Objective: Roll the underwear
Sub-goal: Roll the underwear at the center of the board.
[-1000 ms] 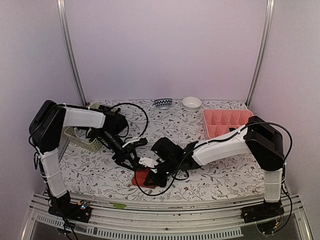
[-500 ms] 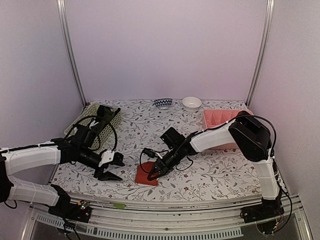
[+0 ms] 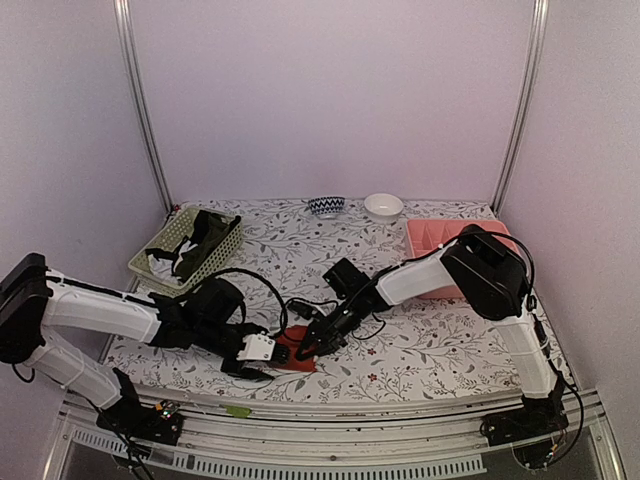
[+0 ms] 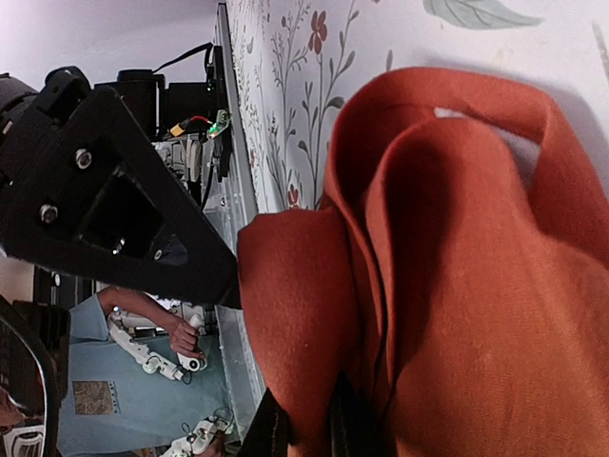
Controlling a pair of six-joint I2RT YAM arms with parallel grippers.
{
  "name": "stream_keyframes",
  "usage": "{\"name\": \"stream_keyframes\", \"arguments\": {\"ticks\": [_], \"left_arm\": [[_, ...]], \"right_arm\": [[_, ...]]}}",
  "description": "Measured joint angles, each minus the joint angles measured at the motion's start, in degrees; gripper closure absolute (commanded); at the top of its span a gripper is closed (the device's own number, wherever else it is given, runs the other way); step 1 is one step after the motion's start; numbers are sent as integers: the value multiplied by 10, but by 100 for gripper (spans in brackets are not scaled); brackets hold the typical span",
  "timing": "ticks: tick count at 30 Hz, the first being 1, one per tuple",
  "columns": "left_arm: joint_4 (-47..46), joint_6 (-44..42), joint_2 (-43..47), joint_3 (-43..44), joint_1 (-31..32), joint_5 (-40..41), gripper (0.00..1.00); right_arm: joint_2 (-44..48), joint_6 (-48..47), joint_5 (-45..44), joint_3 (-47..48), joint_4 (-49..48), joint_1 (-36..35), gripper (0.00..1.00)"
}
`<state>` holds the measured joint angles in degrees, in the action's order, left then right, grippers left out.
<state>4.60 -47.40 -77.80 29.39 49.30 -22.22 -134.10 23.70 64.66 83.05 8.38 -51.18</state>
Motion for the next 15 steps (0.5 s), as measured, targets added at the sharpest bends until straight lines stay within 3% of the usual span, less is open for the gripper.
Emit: {"name": "stream_keyframes", "arguments": {"ticks": [8, 13, 15], "left_arm": [[-54, 2, -78, 35, 25, 71, 46], [-55, -1, -123, 62, 40, 97, 77], [-41, -9, -129, 73, 41, 99, 85]], "right_arm": [[-3, 24, 2, 3, -1, 2, 100], [-3, 34, 0, 3, -1, 3, 100], [-2, 37, 0, 3, 0, 3, 94]]}}
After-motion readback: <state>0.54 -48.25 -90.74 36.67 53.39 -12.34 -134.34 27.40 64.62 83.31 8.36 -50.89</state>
